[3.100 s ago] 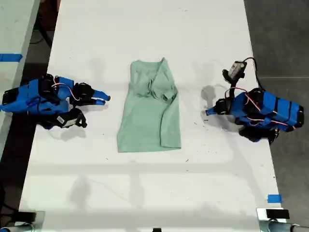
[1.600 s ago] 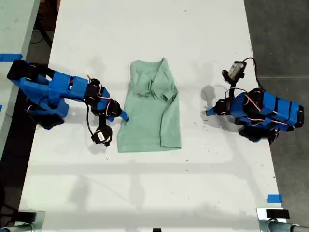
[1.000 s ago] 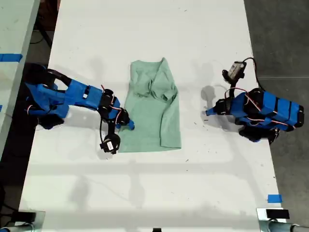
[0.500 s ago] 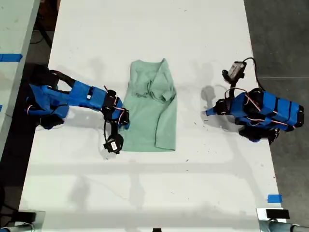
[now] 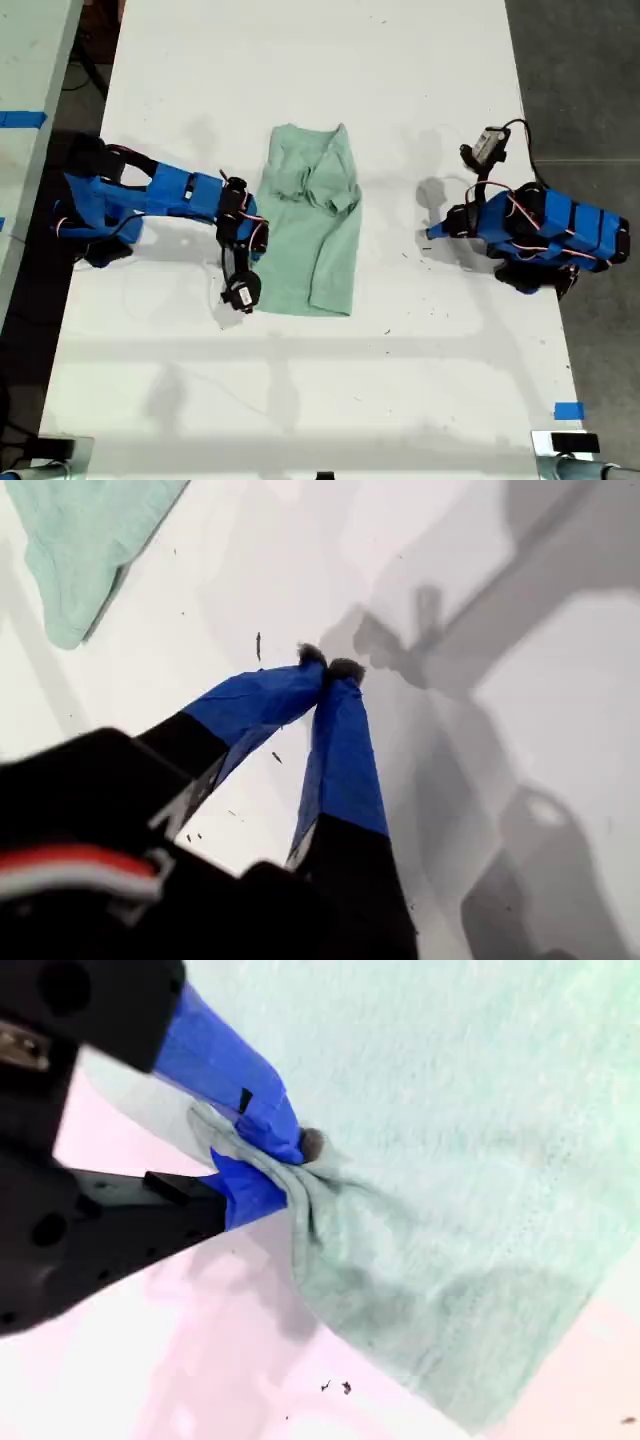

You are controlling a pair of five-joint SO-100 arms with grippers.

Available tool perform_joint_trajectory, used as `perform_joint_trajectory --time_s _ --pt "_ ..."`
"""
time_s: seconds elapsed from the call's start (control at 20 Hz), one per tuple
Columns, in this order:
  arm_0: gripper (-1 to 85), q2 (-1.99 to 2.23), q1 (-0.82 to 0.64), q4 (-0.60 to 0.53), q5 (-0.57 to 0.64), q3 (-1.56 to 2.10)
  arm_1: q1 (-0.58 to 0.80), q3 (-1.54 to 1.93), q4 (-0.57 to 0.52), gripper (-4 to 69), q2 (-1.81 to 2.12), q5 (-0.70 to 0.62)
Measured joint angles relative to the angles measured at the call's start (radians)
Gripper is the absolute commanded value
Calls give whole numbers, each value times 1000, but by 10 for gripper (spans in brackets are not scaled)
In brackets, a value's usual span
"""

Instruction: Fold t shirt

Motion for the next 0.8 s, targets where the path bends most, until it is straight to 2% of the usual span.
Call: perform_joint_trajectory --time_s 0.15,0.25,0.65,0.75,0.8 --pt "-1 -2 -6 137 -15 -138 0 0 0 13 0 0" --pt "-1 -5 -25 161 -15 -193 0 0 0 13 0 0" --pt "-1 -258 -135 164 40 -503 0 0 0 13 0 0" --pt "16 -276 -144 153 41 -522 0 0 0 13 0 0" --pt "87 -276 -146 146 44 -522 0 0 0 13 0 0"
